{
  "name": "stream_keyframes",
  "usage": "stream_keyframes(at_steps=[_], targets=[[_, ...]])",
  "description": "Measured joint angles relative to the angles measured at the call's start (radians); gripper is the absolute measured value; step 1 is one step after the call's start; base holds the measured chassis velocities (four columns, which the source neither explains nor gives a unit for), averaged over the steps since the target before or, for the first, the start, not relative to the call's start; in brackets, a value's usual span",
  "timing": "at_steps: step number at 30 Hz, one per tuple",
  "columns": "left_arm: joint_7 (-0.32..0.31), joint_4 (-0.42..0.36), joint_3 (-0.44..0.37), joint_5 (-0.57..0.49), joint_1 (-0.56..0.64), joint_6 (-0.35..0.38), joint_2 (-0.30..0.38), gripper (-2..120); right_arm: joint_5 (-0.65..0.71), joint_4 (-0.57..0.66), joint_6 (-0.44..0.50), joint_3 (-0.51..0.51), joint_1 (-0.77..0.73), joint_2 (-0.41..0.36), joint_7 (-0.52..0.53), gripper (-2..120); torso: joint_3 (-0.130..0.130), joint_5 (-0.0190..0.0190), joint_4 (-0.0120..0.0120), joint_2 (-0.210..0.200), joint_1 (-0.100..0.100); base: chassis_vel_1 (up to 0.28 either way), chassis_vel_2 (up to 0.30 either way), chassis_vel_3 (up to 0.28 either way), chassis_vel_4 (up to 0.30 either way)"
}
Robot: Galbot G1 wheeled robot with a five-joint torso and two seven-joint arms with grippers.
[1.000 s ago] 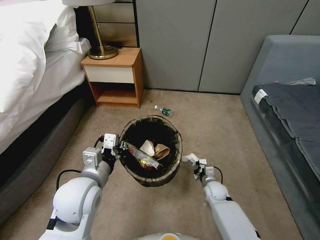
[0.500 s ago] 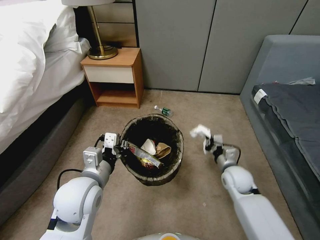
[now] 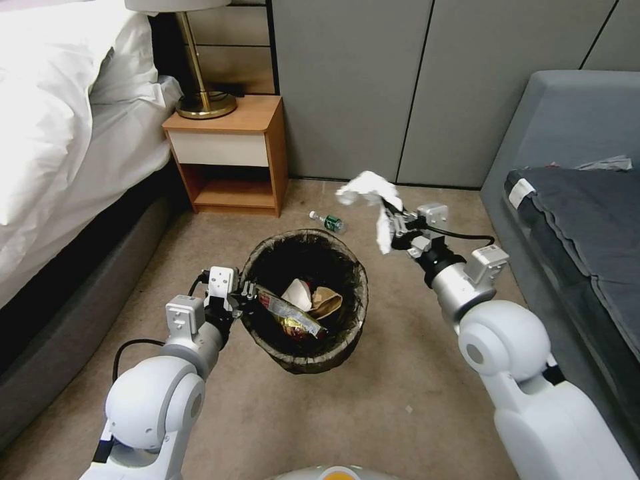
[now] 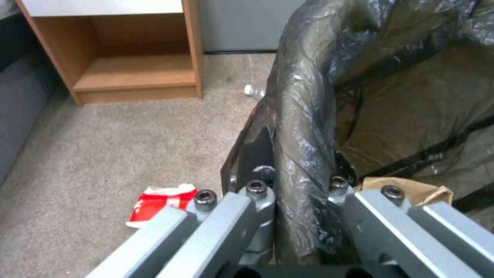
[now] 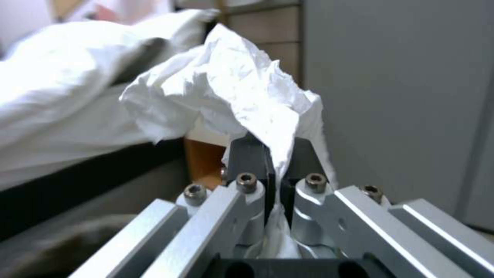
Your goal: Pick up the trash bin, then pick up the garbage from the floor and place it into the trash bin.
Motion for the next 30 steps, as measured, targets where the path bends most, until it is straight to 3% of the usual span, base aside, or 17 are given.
stream_keyframes(at_steps=[2, 8, 14, 25, 28, 30], targets=[[-0.001, 0.000, 0.006, 0.004, -0.002, 0.000, 0.000, 2, 0.001, 0.023, -0.005, -0.030, -0.001, -0.015, -0.051, 0, 0.000, -0.0001, 0.0001, 0.000, 0.000, 0.000, 0.000, 0.000, 0.000], [-0.002, 0.000, 0.014, 0.008, -0.005, 0.001, -0.003, 2, -0.001, 0.031, -0.014, -0.113, -0.004, -0.056, -0.064, 0, 0.000, 0.0000, 0.0000, 0.000, 0.000, 0.000, 0.000, 0.000, 0.000], [-0.003, -0.001, 0.018, 0.019, -0.005, 0.001, -0.015, 2, -0.008, 0.004, -0.024, -0.234, 0.002, -0.103, -0.013, 0, 0.000, 0.0000, 0.0000, 0.000, 0.000, 0.000, 0.000, 0.000, 0.000], [-0.004, -0.001, 0.019, 0.026, -0.005, 0.001, -0.021, 2, -0.024, -0.009, -0.090, -0.316, 0.004, -0.100, 0.040, 0, 0.000, 0.0000, 0.0000, 0.000, 0.000, 0.000, 0.000, 0.000, 0.000], [-0.004, -0.001, 0.019, 0.026, -0.005, 0.001, -0.021, 2, -0.018, -0.013, -0.100, -0.330, 0.010, -0.093, 0.067, 10, 0.000, -0.0001, 0.0000, 0.000, 0.000, 0.000, 0.000, 0.000, 0.000], [-0.004, -0.001, 0.019, 0.027, -0.005, 0.001, -0.021, 2, -0.013, -0.020, -0.131, -0.352, 0.014, -0.079, 0.140, 19, 0.000, 0.0000, 0.0001, 0.000, 0.000, 0.000, 0.000, 0.000, 0.000]])
